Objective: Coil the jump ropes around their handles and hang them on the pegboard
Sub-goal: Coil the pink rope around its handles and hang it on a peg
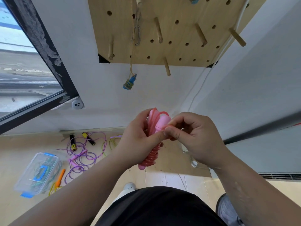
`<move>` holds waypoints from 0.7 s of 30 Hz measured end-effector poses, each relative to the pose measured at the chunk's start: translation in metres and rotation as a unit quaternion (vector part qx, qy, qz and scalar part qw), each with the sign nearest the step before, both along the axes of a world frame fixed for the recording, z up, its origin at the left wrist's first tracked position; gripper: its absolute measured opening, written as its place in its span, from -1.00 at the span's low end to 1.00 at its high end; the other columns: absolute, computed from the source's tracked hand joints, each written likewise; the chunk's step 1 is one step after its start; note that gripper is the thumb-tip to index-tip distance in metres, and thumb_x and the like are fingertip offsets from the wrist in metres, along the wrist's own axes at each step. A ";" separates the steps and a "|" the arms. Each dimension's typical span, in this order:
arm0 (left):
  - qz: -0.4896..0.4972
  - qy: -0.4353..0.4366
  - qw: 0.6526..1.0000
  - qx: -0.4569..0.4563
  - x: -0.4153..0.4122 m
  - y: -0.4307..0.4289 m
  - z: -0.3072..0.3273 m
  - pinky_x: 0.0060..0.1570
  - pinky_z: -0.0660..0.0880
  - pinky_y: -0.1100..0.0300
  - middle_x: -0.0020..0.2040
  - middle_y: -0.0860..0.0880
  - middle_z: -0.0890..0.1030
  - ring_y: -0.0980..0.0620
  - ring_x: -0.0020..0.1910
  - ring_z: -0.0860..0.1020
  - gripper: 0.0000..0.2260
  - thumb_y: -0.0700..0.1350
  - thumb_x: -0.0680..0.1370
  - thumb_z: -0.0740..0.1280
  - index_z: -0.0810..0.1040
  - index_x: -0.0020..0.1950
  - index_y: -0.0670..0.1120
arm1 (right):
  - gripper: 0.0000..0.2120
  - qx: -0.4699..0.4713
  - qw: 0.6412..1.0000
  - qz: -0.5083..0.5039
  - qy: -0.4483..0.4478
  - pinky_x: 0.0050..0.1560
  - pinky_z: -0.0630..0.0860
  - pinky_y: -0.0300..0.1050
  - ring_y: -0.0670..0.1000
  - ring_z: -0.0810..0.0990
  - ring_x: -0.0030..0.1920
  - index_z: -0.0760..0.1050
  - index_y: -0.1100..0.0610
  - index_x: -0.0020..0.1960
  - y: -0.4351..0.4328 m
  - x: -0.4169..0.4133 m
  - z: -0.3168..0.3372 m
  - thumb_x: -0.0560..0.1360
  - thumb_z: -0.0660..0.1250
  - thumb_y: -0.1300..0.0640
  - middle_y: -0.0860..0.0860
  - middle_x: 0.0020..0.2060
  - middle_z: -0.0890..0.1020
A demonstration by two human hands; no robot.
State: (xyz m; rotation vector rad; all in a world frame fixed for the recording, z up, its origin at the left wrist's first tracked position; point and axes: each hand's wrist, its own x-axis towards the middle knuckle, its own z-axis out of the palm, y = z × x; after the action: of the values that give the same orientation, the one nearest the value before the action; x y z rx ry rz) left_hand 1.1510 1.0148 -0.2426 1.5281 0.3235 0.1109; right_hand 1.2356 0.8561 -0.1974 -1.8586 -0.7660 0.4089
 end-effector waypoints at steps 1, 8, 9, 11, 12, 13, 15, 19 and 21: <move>0.018 -0.005 1.000 0.001 0.000 -0.001 -0.001 -0.14 0.67 -0.18 -0.10 -0.07 0.72 -0.09 -0.22 0.72 -0.59 0.00 0.49 0.54 0.50 0.28 0.07 | -0.92 0.011 1.000 -0.007 0.026 -0.08 0.67 0.05 0.07 0.71 -0.18 0.65 0.11 -0.06 0.000 -0.002 -0.003 0.46 0.50 0.17 0.03 -0.24 0.69; -0.004 -0.001 0.992 -0.126 0.000 0.001 -0.006 -0.28 0.61 -0.19 -0.18 -0.24 0.67 -0.29 -0.28 0.67 -0.63 -0.20 0.43 0.43 0.59 0.23 -0.10 | -0.87 -0.004 1.000 -0.026 0.010 -0.03 0.66 -0.02 0.04 0.72 -0.13 0.65 0.12 -0.06 -0.007 -0.003 -0.007 0.42 0.55 0.18 -0.02 -0.20 0.72; -0.027 0.002 0.989 -0.144 0.000 0.002 -0.006 -0.26 0.61 -0.19 -0.19 -0.25 0.66 -0.30 -0.26 0.66 -0.63 -0.24 0.42 0.41 0.58 0.23 -0.12 | -0.86 -0.005 1.000 -0.030 0.004 -0.05 0.66 -0.05 0.03 0.71 -0.13 0.65 0.10 -0.05 -0.009 -0.002 -0.005 0.42 0.55 0.16 -0.03 -0.20 0.71; -0.073 0.010 0.986 -0.148 0.003 0.006 -0.006 -0.19 0.61 -0.16 -0.14 -0.24 0.66 -0.27 -0.19 0.67 -0.63 -0.26 0.42 0.38 0.58 0.23 -0.12 | -0.80 -0.006 0.999 -0.038 0.010 -0.04 0.65 -0.06 0.04 0.70 -0.13 0.61 0.03 -0.02 -0.012 -0.001 -0.005 0.41 0.56 0.15 -0.01 -0.20 0.70; -0.095 0.016 0.986 -0.134 0.005 0.007 -0.007 -0.15 0.62 -0.13 -0.11 -0.23 0.67 -0.23 -0.14 0.68 -0.64 -0.24 0.43 0.39 0.59 0.22 -0.11 | -0.76 -0.007 0.999 -0.043 0.019 -0.02 0.65 -0.04 0.05 0.70 -0.12 0.59 -0.01 0.01 -0.013 0.000 -0.006 0.40 0.56 0.12 0.00 -0.19 0.70; -0.114 0.024 0.986 -0.115 0.007 0.007 -0.007 -0.10 0.62 -0.12 -0.08 -0.21 0.67 -0.18 -0.10 0.68 -0.65 -0.20 0.42 0.40 0.59 0.21 -0.10 | -0.75 -0.013 0.999 -0.045 0.022 0.00 0.65 -0.03 0.05 0.70 -0.11 0.59 -0.04 0.03 -0.015 0.001 -0.008 0.39 0.56 0.08 0.00 -0.17 0.70; -0.133 0.051 0.986 -0.082 0.013 0.005 -0.008 -0.01 0.61 -0.18 -0.07 -0.17 0.65 -0.08 -0.08 0.64 -0.66 -0.14 0.42 0.37 0.57 0.20 -0.07 | -0.75 -0.038 0.998 -0.044 0.002 0.02 0.65 -0.06 0.01 0.70 -0.08 0.61 -0.07 0.06 -0.017 0.002 -0.015 0.43 0.54 0.10 -0.06 -0.15 0.70; -0.110 0.111 0.983 -0.091 0.018 -0.008 -0.008 -0.31 0.58 -0.11 -0.15 -0.15 0.58 -0.07 -0.21 0.60 -0.71 -0.08 0.43 0.27 0.56 0.14 0.02 | -0.73 -0.051 0.995 -0.048 -0.070 -0.01 0.57 -0.27 -0.09 0.67 -0.04 0.62 -0.18 0.07 -0.014 0.005 -0.023 0.51 0.48 0.17 -0.19 -0.11 0.69; -0.106 0.103 0.988 -0.044 0.018 -0.012 -0.009 -0.36 0.54 -0.07 -0.20 -0.19 0.57 -0.11 -0.28 0.57 -0.78 -0.02 0.46 0.25 0.54 0.08 0.07 | -0.76 -0.040 0.991 -0.042 -0.119 0.01 0.56 -0.20 -0.05 0.65 -0.02 0.66 -0.09 0.09 -0.016 0.010 -0.031 0.53 0.46 0.22 -0.15 -0.11 0.68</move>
State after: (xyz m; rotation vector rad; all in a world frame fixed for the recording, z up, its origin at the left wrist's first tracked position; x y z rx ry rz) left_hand 1.1691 1.0029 -0.2515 1.4796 0.3237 -0.2276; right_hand 1.2452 0.8402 -0.2288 -2.0307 -0.8365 0.1671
